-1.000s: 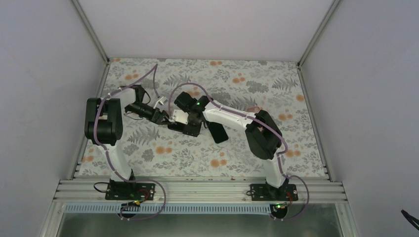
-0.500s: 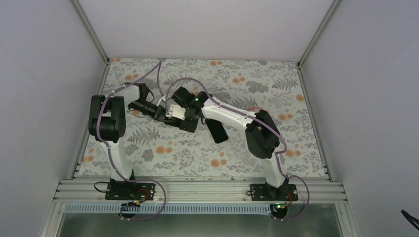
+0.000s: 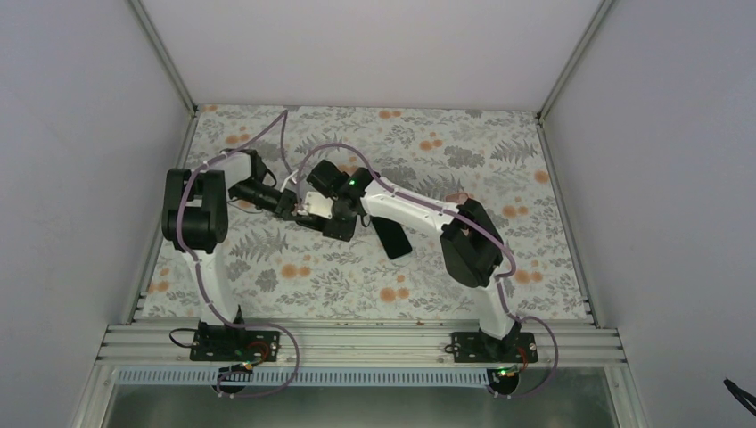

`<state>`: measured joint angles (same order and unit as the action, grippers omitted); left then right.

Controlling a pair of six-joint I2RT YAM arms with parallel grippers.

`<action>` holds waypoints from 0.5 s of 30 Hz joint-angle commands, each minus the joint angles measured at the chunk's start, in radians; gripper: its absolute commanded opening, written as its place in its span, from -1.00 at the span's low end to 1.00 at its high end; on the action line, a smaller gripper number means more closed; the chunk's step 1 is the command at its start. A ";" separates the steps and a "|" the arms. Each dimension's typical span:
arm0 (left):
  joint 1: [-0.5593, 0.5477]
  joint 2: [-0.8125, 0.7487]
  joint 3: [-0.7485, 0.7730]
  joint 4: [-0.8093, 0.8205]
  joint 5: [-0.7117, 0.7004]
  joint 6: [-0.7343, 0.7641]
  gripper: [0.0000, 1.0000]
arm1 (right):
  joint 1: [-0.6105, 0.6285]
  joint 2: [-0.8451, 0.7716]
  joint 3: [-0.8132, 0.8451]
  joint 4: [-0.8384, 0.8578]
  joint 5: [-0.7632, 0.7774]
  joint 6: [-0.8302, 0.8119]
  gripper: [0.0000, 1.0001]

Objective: Take the phone out of the phone case
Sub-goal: Pick up the phone at the center of the board.

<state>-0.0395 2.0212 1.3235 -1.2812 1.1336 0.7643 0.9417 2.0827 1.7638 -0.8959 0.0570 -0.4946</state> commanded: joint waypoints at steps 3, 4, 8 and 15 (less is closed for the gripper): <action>-0.014 0.008 0.054 -0.067 0.008 0.208 -0.95 | -0.013 -0.046 0.005 0.020 -0.076 0.000 0.90; -0.014 0.003 0.063 -0.072 0.003 0.216 -0.95 | -0.016 -0.058 0.007 -0.002 -0.095 -0.007 0.98; -0.019 -0.059 0.094 -0.070 -0.044 0.231 -0.95 | -0.088 -0.166 -0.037 -0.033 -0.246 -0.033 1.00; -0.048 -0.208 0.137 -0.031 -0.136 0.264 -0.96 | -0.308 -0.325 -0.166 -0.067 -0.600 -0.182 0.99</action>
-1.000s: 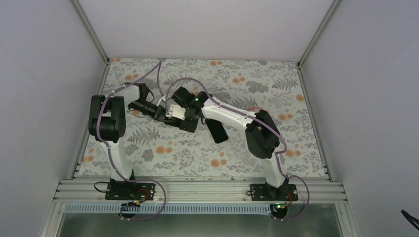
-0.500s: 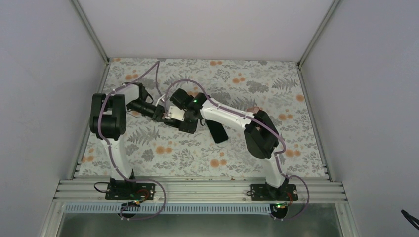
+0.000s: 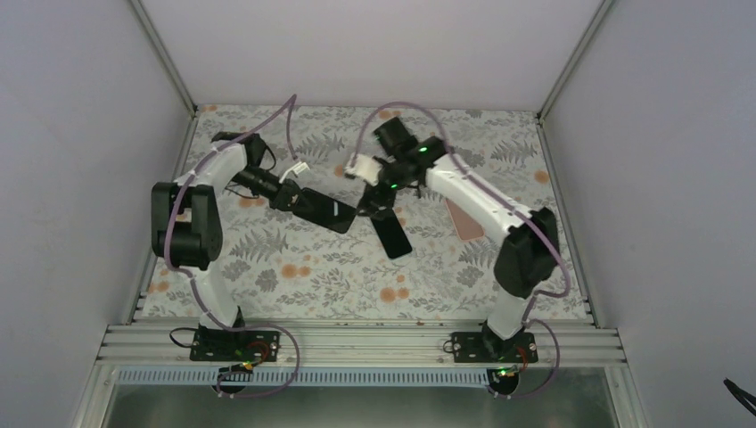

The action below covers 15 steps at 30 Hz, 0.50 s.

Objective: Take the phone out of the phone case
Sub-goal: Pick up the phone at the center of the board.

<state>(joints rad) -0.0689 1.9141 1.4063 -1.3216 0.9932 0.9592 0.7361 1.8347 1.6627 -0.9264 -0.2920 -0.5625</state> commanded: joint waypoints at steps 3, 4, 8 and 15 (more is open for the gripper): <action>-0.058 -0.175 0.046 0.075 -0.031 0.062 -0.95 | -0.160 -0.087 -0.102 -0.042 -0.324 -0.170 0.99; -0.078 -0.208 0.032 0.104 -0.047 0.056 -0.95 | -0.169 -0.083 -0.105 -0.041 -0.337 -0.177 1.00; -0.182 -0.328 -0.055 0.253 -0.172 0.003 -0.95 | -0.189 -0.070 -0.089 -0.054 -0.406 -0.205 1.00; -0.250 -0.381 -0.082 0.290 -0.170 -0.001 -0.95 | -0.212 -0.050 -0.104 -0.028 -0.397 -0.210 1.00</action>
<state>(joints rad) -0.3080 1.5517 1.3270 -1.1011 0.8131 0.9562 0.5442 1.7626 1.5719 -0.9615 -0.6338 -0.7383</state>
